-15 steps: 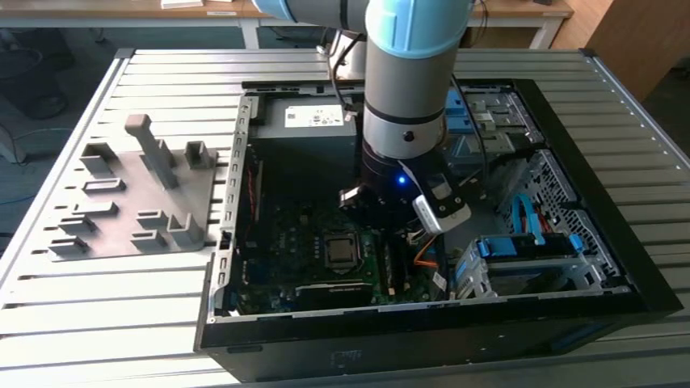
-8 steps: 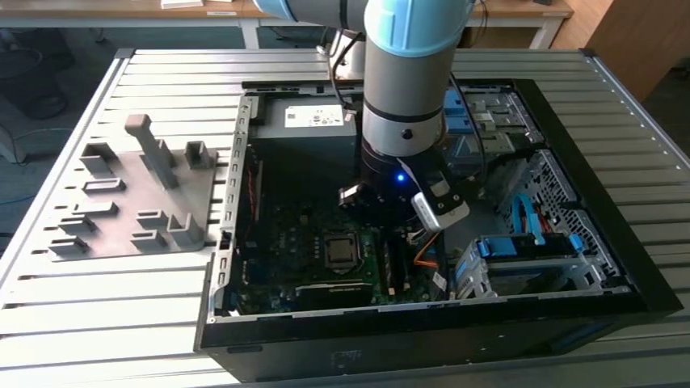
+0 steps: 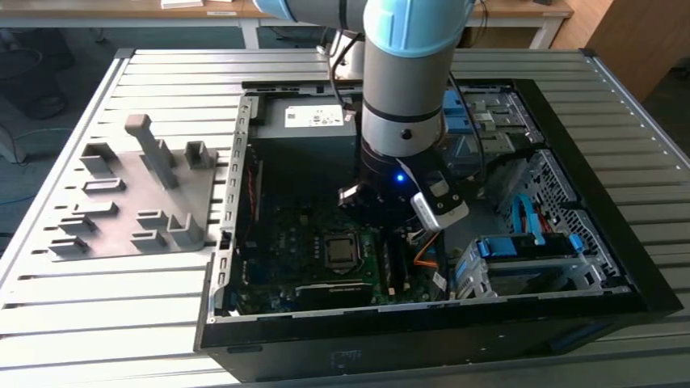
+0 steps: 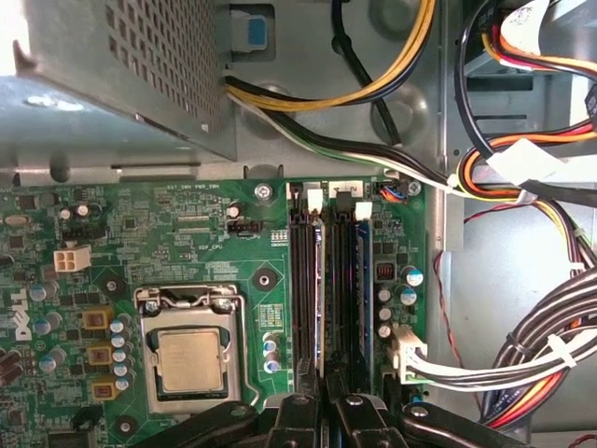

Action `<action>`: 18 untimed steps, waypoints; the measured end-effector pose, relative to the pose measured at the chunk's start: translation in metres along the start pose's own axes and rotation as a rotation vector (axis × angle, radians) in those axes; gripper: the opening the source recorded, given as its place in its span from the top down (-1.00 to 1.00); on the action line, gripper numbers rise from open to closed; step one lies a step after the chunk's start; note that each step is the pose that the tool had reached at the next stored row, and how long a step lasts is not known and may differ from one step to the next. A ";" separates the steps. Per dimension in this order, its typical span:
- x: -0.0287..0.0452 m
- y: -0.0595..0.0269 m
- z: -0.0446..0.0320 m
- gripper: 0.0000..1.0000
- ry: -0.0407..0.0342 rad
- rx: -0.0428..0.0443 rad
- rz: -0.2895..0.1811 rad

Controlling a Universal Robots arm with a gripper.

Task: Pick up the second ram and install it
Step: 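Insert the second ram into the second slot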

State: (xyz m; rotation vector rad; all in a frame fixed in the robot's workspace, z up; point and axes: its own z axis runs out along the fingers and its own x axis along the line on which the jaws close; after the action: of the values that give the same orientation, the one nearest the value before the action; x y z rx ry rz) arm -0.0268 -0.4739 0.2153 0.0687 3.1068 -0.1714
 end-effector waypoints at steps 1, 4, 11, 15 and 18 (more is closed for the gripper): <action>0.0002 0.0000 0.0001 0.73 -0.0001 0.0006 -0.002; 0.0002 0.0002 0.0006 0.73 -0.0003 0.0006 -0.002; 0.0012 0.0005 0.0018 0.73 -0.0003 0.0009 -0.002; 0.0012 0.0006 0.0022 0.73 -0.0006 0.0008 -0.005; 0.0013 0.0007 0.0029 0.73 -0.0008 0.0016 -0.006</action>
State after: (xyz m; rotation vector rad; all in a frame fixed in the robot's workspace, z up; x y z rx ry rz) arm -0.0279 -0.4735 0.2122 0.0589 3.1065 -0.1742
